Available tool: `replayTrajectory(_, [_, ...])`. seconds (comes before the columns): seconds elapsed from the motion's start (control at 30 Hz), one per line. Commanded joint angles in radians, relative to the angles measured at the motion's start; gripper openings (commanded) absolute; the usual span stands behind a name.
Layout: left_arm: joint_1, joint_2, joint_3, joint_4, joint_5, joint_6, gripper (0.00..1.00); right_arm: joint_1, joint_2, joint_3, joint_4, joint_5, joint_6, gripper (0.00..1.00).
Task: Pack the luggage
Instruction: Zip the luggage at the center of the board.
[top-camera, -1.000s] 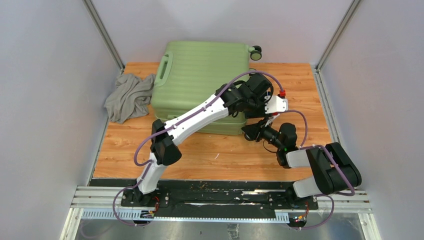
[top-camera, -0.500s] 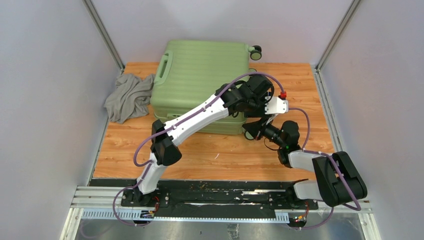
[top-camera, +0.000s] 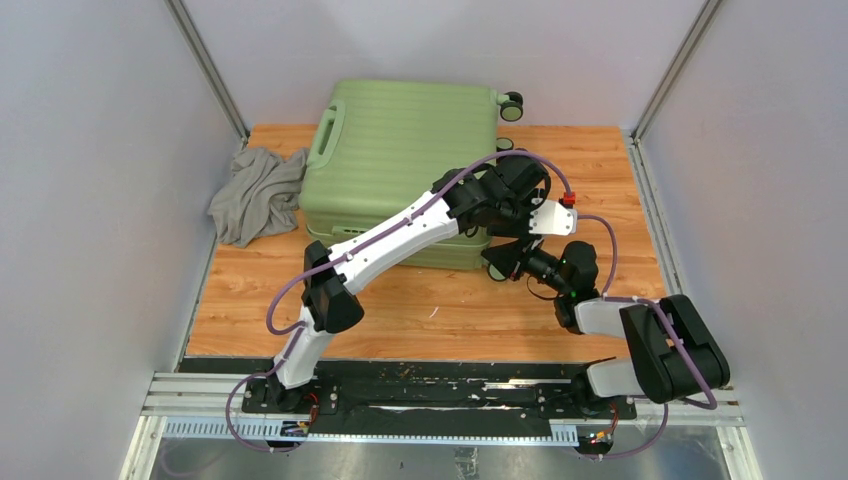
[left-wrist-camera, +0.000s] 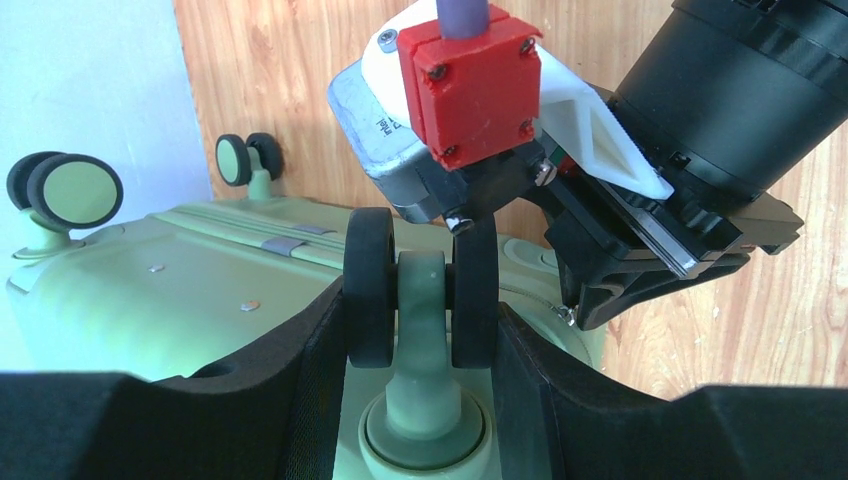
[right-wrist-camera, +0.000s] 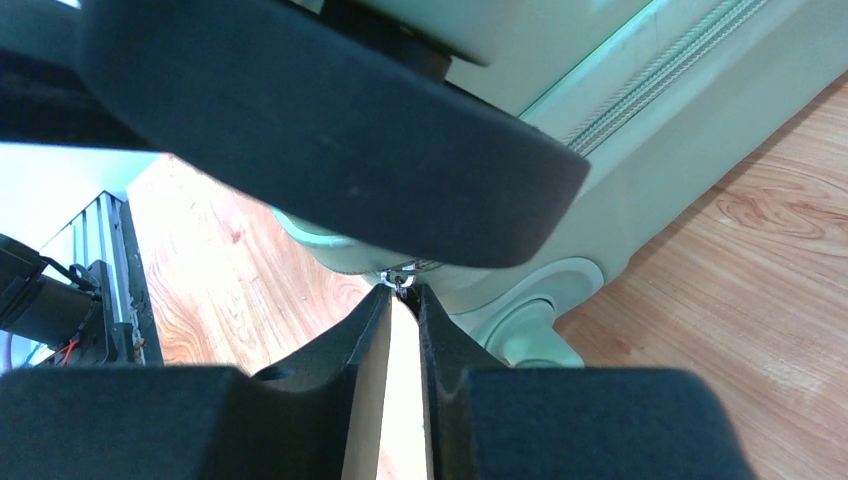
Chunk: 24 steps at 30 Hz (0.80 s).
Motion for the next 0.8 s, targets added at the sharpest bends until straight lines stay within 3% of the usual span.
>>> replayTrajectory(0.0, [-0.028,-0.185,0.124,0.220,-0.031,0.089,0.00,-0.017,0.034,0.005,0.057,0.017,0.007,0.21])
replayTrajectory(0.2, [-0.028,-0.185,0.132,0.222,-0.038,0.088,0.00,-0.015,0.064,0.002,0.075,-0.002,0.014,0.20])
replayTrajectory(0.53, [-0.031,-0.186,0.131,0.221,-0.034,0.069,0.00,-0.015,0.132,-0.023,0.146,0.017,0.021,0.33])
replayTrajectory(0.77, [-0.033,-0.184,0.126,0.222,-0.035,0.061,0.00,-0.014,0.150,-0.004,0.207,-0.003,0.047,0.32])
